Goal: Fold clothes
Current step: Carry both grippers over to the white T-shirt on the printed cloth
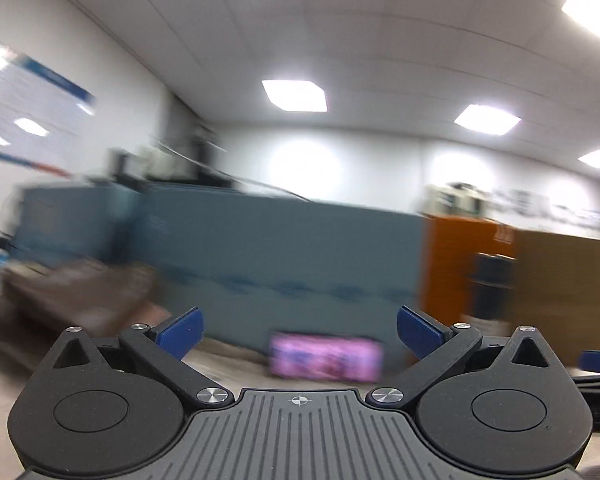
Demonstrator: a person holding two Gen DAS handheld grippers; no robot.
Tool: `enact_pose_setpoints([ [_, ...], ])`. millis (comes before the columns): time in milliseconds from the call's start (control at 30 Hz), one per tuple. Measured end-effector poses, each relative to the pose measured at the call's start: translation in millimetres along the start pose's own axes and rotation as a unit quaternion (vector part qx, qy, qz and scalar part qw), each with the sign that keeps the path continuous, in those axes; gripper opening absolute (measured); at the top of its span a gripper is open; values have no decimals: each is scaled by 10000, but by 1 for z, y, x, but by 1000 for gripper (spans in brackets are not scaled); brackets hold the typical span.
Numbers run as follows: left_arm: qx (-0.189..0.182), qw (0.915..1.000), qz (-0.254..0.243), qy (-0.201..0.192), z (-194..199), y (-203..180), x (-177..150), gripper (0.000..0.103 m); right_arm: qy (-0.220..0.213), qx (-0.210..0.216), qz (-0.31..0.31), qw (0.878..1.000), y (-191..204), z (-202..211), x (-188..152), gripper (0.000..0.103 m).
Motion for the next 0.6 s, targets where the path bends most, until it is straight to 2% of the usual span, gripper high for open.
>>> enact_pose_setpoints([
  [167,-996,9934,367,443,-27,-36,-9,103,346,-881,226,9953,-77,-9,-16,103],
  [333,-2003,9715,693,1061,-53,-66,-24,103,752,-1242,689,9870,-134,-14,-36,103],
  [400,-2156,9647,822,1273,-64,-77,-31,103,911,-1302,826,9838,-152,-17,-43,103],
  [600,-2345,9534,969,1636,-83,-93,-41,103,1250,-1462,1351,9720,-173,-30,-56,103],
])
Point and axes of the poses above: each gripper's, at about its wrist camera, not at the fingertips, and z roughly against the way its jaws point, y to its left, x to its top, the point moved 6 cm from there along -z, roughly the way its jaws point, and after that the axes turned 6 degrees about -x, right-handed, at the moved point
